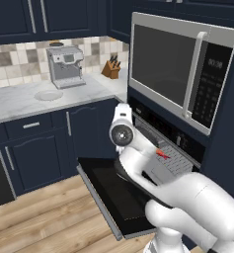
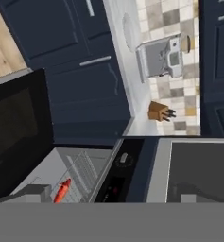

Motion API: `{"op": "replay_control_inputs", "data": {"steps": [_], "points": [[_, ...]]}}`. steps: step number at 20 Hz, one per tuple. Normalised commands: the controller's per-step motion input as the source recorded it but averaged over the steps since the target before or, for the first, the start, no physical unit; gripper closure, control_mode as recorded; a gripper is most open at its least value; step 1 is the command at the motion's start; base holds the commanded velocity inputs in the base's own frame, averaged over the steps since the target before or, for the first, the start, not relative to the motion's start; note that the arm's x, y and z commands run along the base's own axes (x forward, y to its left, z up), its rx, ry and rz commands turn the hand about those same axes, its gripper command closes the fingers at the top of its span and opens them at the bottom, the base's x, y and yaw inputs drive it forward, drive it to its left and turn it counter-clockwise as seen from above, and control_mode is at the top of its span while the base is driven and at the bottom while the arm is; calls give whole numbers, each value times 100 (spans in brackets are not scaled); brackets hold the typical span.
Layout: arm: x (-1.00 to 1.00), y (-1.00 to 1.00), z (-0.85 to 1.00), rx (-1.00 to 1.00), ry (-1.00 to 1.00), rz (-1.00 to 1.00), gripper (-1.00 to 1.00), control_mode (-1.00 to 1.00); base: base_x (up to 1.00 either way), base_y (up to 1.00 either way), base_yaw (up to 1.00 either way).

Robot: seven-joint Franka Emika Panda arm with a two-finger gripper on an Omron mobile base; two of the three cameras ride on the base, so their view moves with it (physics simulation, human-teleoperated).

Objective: Place the fish on the rack of the oven, and slide the rack back inside. Close the oven door.

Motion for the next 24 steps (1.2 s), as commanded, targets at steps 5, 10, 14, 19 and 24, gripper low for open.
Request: {"op": "replay_control_inputs", "data": {"steps": [5,10,14,19,24], "points": [[-42,52,0,0,7,0,-100,-100,0,0,0],[0,49,-9,-5,42,4,-100,-100,0,0,0],[3,71,-60,-19,46,6,-100,-100,0,0,0],[-7,91,-99,-33,12,1,-100,-100,0,0,0],[0,69,-90,-38,8,0,-100,-100,0,0,0]]}}
